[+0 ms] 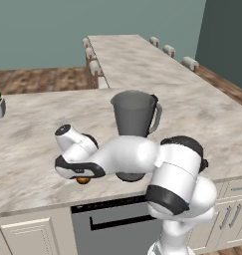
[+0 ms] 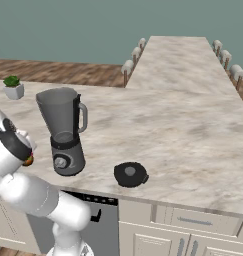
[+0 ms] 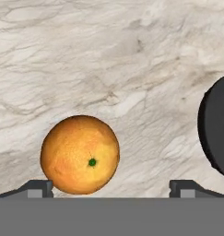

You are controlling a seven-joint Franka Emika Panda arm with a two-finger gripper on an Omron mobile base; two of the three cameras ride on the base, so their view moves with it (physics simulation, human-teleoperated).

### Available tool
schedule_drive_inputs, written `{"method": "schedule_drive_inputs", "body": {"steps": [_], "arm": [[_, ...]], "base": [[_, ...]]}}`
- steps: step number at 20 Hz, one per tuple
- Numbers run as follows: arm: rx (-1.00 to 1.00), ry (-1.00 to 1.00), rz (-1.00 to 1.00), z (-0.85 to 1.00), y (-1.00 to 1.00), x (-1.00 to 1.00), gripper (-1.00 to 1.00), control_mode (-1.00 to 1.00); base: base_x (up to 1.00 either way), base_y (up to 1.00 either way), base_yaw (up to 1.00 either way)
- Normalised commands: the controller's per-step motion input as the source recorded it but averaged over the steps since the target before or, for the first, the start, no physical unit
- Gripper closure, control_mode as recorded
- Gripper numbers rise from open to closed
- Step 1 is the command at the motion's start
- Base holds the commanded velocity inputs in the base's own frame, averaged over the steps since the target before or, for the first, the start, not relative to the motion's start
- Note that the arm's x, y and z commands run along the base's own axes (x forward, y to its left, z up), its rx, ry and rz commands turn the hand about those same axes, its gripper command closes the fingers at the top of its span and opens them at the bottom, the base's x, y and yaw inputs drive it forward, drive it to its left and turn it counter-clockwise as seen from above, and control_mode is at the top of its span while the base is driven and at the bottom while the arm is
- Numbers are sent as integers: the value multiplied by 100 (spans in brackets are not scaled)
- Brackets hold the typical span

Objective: Open the blender lid, put the orange in the blender, close the lid, and start the blender.

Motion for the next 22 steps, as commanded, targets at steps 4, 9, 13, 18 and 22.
{"method": "schedule_drive_inputs", "body": {"steps": [4,9,13,18,22], "arm": [[0,0,0,-17,3,19,-100,-100],[0,0,0,-13,14,17,-100,-100],[0,0,0,-24,11,7,-100,-100],[0,0,0,-34,0,0,-100,-100],[0,0,0,-39,0,0,-100,-100]], "base": [[0,0,0],[0,0,0],[0,0,0],[0,0,0],[0,0,0]]}}
